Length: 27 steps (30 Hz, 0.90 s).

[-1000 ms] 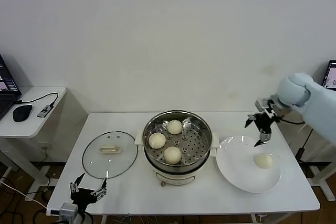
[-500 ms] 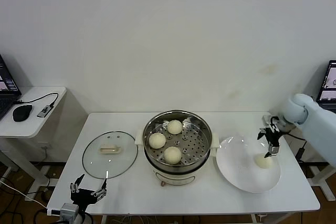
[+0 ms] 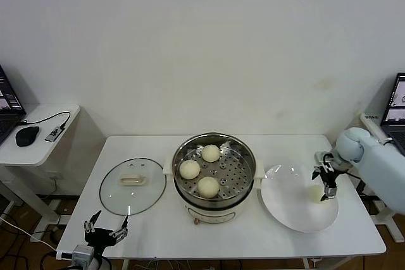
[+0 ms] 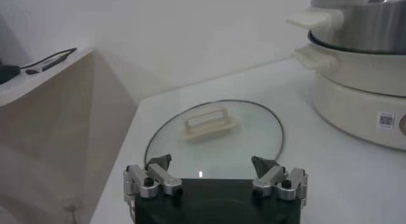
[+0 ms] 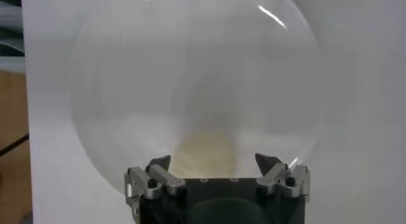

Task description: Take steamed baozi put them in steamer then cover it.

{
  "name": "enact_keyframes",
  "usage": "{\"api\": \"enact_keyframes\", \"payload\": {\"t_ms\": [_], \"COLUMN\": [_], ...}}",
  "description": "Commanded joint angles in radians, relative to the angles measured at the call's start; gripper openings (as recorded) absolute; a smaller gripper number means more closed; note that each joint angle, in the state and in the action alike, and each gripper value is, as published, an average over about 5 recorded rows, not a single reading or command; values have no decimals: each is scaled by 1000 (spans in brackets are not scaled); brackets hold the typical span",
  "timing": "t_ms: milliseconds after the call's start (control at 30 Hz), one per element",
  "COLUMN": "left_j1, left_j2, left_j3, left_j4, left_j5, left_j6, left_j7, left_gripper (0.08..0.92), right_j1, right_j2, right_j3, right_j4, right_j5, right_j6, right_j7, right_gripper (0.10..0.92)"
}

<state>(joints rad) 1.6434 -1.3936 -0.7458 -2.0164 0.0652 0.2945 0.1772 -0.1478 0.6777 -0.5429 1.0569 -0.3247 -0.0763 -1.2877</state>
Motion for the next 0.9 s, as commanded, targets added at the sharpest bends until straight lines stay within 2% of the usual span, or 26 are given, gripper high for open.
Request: {"api": "enact_keyframes", "payload": {"t_ms": [33,900], "left_j1": [-3,-9], "left_j2": [-1,-3], "left_j3": [3,8], "left_j4": [3,19], "left_j5": [1,6], "left_j6": [-1,-3], "left_j7": [0,-3], "left_gripper": [823,823], "right_j1": [-26,-30], "right_j2": [4,40], "right_j3": [18,20], "right_j4": [-19,-57], "right_j5": [-45,-59], "right_j6": [14,9], "right_j7": [1,51], "right_gripper": [823,823]}}
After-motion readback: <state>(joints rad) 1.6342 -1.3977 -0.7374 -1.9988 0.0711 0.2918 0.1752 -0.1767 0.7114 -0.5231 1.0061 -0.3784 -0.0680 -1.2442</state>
